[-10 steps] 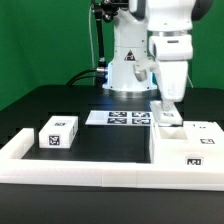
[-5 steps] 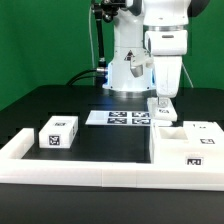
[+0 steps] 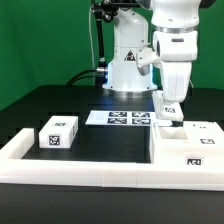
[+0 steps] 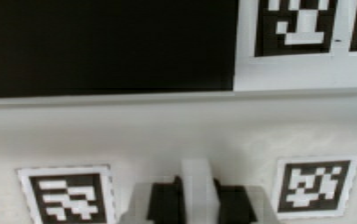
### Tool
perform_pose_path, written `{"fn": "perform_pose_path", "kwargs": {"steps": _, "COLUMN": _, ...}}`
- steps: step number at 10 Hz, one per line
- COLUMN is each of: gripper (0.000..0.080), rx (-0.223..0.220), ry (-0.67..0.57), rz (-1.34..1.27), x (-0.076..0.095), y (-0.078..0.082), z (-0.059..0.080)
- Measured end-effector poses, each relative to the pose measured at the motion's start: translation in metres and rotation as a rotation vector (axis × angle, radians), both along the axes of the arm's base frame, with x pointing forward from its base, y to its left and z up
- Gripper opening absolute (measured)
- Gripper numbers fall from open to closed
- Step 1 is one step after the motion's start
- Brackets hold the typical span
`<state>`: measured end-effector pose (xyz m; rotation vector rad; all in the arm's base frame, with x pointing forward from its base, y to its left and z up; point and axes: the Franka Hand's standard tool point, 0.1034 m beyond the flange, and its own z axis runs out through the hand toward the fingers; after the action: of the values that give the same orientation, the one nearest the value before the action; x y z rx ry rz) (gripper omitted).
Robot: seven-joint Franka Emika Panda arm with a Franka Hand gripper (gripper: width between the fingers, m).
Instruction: Assemble cabinet
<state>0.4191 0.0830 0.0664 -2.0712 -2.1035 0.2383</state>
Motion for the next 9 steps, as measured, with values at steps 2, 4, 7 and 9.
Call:
{"fn": "perform_pose_path", "kwargs": {"steps": 2, "gripper": 0.0062, "rx": 0.0, "ry": -0.003, "rz": -0.002, "x": -0.001, "y": 0.001, "z": -0.004}}
{"fn": "perform_pose_path", "kwargs": {"steps": 4, "gripper": 0.0062, "rx": 0.01, "ry": -0.11, "rz": -0.014, "x": 0.001, "y": 0.004, "z": -0.01}}
{"fn": "perform_pose_path", "kwargs": {"steps": 7, "gripper": 0.0062, "rx": 0.026, "ry": -0.206, "rz": -0.041, "x": -0.003, "y": 0.007, "z": -0.01}}
{"fn": "perform_pose_path", "kwargs": {"steps": 9, "gripper": 0.0062, "rx": 0.029, "ry": -0.195, "rz": -0.046, "x": -0.005, "y": 0.005, "z": -0.013}}
